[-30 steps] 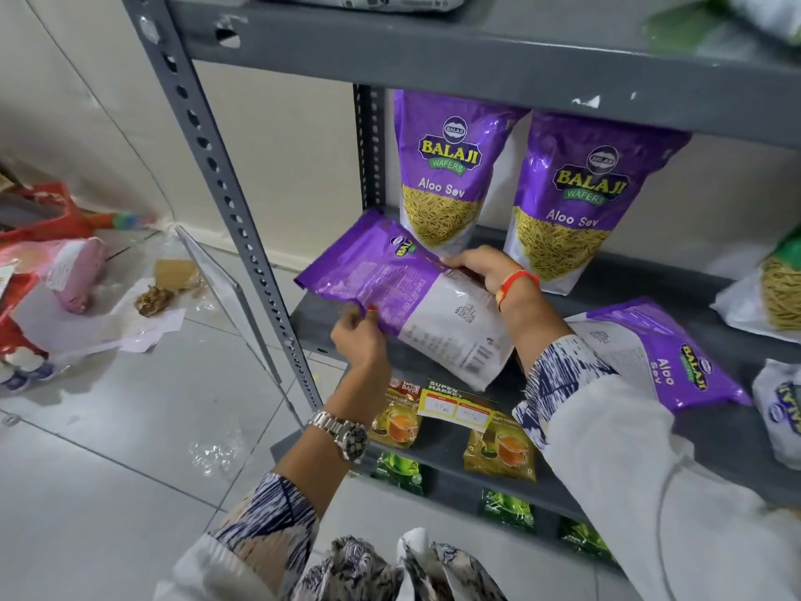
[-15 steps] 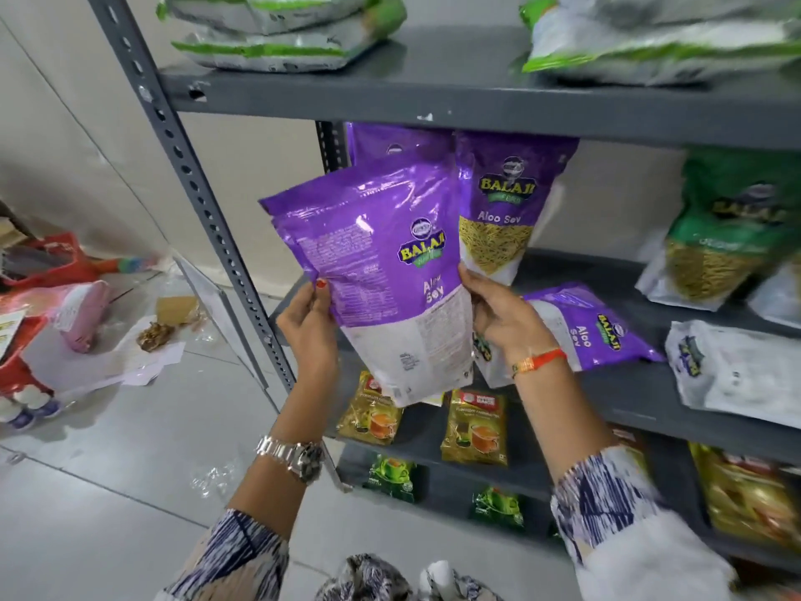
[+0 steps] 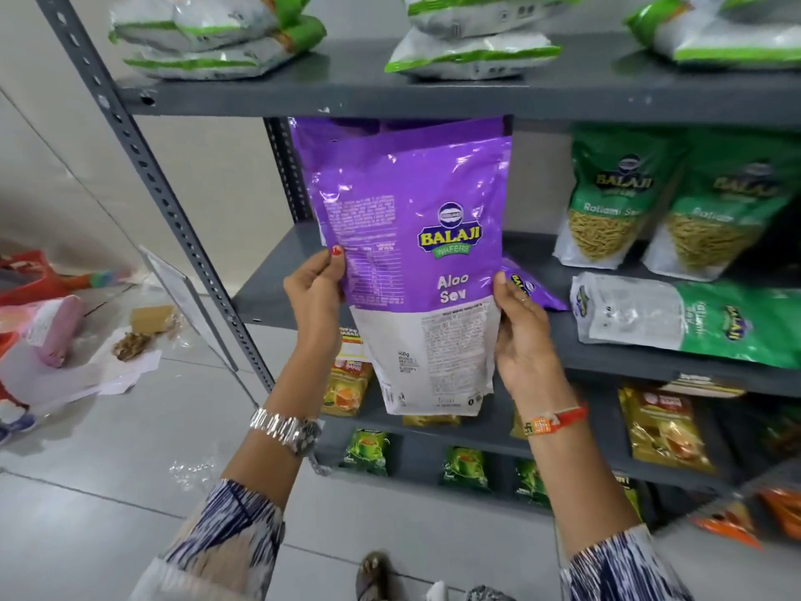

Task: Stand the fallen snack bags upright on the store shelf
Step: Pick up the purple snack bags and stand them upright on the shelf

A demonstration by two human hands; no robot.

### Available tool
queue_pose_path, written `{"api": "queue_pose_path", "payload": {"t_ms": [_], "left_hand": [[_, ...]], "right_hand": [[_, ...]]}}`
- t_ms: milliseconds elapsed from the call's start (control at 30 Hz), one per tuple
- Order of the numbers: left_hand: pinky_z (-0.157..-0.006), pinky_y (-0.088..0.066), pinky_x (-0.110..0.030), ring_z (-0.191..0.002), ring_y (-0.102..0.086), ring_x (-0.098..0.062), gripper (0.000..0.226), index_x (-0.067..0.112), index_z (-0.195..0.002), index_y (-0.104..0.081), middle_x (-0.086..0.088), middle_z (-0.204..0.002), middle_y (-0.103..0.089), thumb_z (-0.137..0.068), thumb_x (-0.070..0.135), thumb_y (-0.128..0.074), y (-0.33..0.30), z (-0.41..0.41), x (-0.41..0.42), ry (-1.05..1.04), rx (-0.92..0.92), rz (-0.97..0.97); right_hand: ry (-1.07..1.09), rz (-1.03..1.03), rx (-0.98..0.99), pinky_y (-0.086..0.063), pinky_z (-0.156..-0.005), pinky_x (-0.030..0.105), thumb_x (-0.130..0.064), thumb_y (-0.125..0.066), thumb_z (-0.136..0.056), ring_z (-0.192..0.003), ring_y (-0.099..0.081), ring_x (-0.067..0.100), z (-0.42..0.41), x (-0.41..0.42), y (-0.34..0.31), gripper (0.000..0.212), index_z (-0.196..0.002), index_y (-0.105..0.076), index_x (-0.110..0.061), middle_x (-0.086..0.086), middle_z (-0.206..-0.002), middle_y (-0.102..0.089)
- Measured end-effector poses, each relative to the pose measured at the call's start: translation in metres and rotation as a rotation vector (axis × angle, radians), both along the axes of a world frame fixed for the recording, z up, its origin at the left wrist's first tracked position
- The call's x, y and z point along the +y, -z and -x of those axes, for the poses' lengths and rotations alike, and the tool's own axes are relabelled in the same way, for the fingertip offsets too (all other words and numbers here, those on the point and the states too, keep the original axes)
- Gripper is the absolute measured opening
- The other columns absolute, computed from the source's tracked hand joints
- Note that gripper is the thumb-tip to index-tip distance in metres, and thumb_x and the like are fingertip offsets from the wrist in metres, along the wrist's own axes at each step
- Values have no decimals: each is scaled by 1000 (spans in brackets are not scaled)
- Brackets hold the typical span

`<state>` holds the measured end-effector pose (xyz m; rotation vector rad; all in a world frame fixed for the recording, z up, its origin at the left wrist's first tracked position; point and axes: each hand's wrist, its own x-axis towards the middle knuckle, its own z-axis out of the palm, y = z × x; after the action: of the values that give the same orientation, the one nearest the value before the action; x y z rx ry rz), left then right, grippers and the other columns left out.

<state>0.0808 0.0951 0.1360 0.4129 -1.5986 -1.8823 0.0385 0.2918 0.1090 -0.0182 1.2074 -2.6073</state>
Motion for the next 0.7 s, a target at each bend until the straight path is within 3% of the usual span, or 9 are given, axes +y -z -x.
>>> {"api": "queue_pose_path", "payload": {"t_ms": [67, 133, 200, 267, 367, 433, 500, 567, 700], "left_hand": [[-54, -35, -28, -58, -39, -12, 28, 15, -62, -56, -4, -66, -49, -89, 10, -51, 5, 12, 8, -44, -77, -38], [-63, -46, -43, -65, -46, -17, 23, 15, -64, -62, -12, -71, -58, -86, 16, -53, 8, 24, 16, -67, -147, -64], [-82, -47, -57, -84, -61, -30, 24, 5, -92, -65, -31, -98, -64, -83, 25, -55, 3, 26, 34, -65, -184, -49], [-90, -44, -57, -103, -59, -42, 42, 1, -114, -54, -32, -116, -58, -85, 31, -58, -9, 17, 59, -20, -148, -36], [-81, -52, -45, -84, -63, -23, 63, 13, -105, -57, -8, -95, -67, -59, 53, -70, -23, 5, 89, 172, -145, 9], [-78, -53, -37, -84, -66, -22, 70, 13, -103, -59, -6, -96, -70, -49, 55, -73, -28, 8, 95, 223, -208, 105], [-77, -53, -34, -87, -66, -25, 54, 8, -98, -61, -11, -94, -70, -62, 47, -72, -30, 15, 94, 181, -260, 270], [-71, -48, -34, -81, -63, -32, 38, 3, -84, -61, -13, -81, -67, -76, 39, -63, -29, 22, 92, 115, -276, 448], [-60, -33, -31, -66, -43, -28, 33, 6, -61, -39, -5, -61, -44, -89, 21, -48, -23, 29, 89, 76, -329, 585]], "right_hand": [[93, -21, 36, -59, -76, 34, -19, -68, -78, -74, -71, 15, -9, -2, -1, 3, -76, -68, -16, -1, -72, -76], [164, -10, 62, -54, -85, 40, -13, -67, -81, -79, -67, 19, -15, -7, -2, 9, -73, -68, -16, 0, -74, -74], [227, -9, 77, -52, -87, 38, -8, -64, -84, -83, -62, 21, -21, -10, -3, 14, -73, -66, -16, 5, -78, -69], [295, -28, 117, -51, -79, 32, -6, -64, -84, -77, -58, 17, -26, -11, -3, 16, -72, -66, -16, 4, -74, -62], [374, -189, 249, -44, -66, 25, -6, -66, -84, -64, -51, 10, -35, -14, 1, 17, -73, -67, -20, 0, -66, -57], [421, -300, 367, -45, -65, 22, -6, -66, -84, -64, -54, 8, -44, -19, 6, 15, -78, -67, -19, 4, -71, -62], [480, -399, 487, -47, -67, 21, -8, -67, -85, -68, -59, 10, -52, -25, 11, 13, -80, -66, -20, 7, -79, -65], [553, -484, 537, -47, -65, 18, -9, -67, -85, -67, -59, 3, -55, -32, 15, 16, -79, -64, -23, 0, -81, -62], [634, -575, 546, -46, -60, 16, -13, -69, -82, -59, -57, 1, -53, -39, 25, 8, -77, -66, -19, -9, -80, -58]]}}
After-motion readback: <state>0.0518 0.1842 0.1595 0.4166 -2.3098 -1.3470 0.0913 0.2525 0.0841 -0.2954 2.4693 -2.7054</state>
